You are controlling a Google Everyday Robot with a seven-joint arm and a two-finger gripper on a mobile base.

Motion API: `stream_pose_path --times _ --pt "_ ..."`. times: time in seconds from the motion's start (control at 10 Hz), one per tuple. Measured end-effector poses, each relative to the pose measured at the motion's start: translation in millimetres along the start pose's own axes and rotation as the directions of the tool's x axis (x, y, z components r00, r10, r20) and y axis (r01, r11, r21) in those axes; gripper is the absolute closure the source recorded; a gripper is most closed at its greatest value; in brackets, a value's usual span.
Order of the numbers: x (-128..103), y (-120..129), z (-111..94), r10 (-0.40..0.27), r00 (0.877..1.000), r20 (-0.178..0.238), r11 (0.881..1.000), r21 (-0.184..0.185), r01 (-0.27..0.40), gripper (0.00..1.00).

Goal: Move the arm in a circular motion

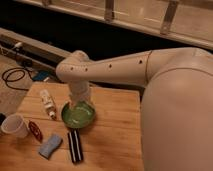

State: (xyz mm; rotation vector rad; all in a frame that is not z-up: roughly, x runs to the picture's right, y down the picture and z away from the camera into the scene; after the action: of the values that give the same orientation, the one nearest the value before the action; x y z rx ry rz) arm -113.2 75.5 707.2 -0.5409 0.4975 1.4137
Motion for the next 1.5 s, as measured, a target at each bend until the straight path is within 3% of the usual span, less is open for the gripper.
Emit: stream_pose_path --times 0.7,1.0,1.2,1.5 --pt "-138 -64 -25 0.017 0.997 0.069 0.992 0.125 -0.026 0.35" --pt "-176 -42 -29 -0.063 0.996 0.066 0.989 0.135 0.054 0.35" --pt "-180 -22 -30 -0.121 0.991 0.059 0.985 0.130 0.113 0.35" --pt "-146 26 -32 -0.217 0.975 0.042 0.971 0.107 0.212 0.35"
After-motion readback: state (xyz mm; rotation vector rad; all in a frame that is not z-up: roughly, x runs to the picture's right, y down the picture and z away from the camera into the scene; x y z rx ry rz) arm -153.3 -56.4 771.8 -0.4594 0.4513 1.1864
